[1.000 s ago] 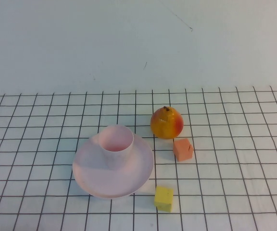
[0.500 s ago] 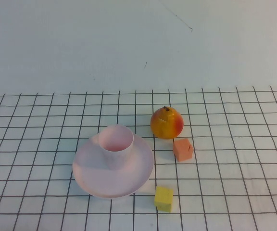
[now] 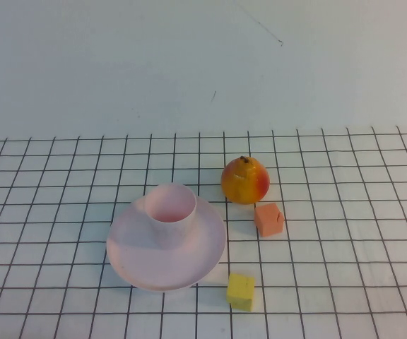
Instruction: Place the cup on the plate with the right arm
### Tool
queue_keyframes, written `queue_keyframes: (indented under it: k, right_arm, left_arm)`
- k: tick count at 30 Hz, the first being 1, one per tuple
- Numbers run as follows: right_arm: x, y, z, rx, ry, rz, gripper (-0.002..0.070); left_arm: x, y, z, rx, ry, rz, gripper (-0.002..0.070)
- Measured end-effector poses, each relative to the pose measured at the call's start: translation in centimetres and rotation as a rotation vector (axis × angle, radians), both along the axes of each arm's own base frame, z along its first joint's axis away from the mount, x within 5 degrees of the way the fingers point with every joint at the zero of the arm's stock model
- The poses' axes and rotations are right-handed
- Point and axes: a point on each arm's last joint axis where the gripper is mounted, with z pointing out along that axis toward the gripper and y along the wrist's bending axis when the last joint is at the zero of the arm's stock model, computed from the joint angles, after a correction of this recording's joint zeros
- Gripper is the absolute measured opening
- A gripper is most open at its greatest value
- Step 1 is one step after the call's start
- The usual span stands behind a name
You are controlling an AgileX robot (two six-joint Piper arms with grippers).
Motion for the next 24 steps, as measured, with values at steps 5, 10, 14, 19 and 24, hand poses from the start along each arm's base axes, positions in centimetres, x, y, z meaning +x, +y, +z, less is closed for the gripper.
queue_keyframes:
  k: [5,10,14,19,24]
  right_arm:
    - [0.0,0.0,0.0,-0.004,0.004,-0.001,-0.0002]
    - [0.0,-0.3,-0.1,0.005,0.006,-0.045,-0.0002]
    - [0.0,-0.8,-0.1,0.03,0.008,-0.129,-0.0002]
    - [-0.1,-1.0,-0.1,0.041,0.007,-0.16,-0.0002]
    - [-0.1,-1.1,-0.1,0.036,0.007,-0.165,-0.0002]
  left_arm:
    - [0.0,0.0,0.0,0.0,0.0,0.0,-0.0003]
    - [0.0,0.0,0.0,0.0,0.0,0.0,-0.0003]
    - [0.0,0.0,0.0,0.0,0.0,0.0,-0.0003]
    - [0.0,0.0,0.0,0.0,0.0,0.0,-0.0003]
    - [0.0,0.0,0.0,0.0,0.0,0.0,-0.0003]
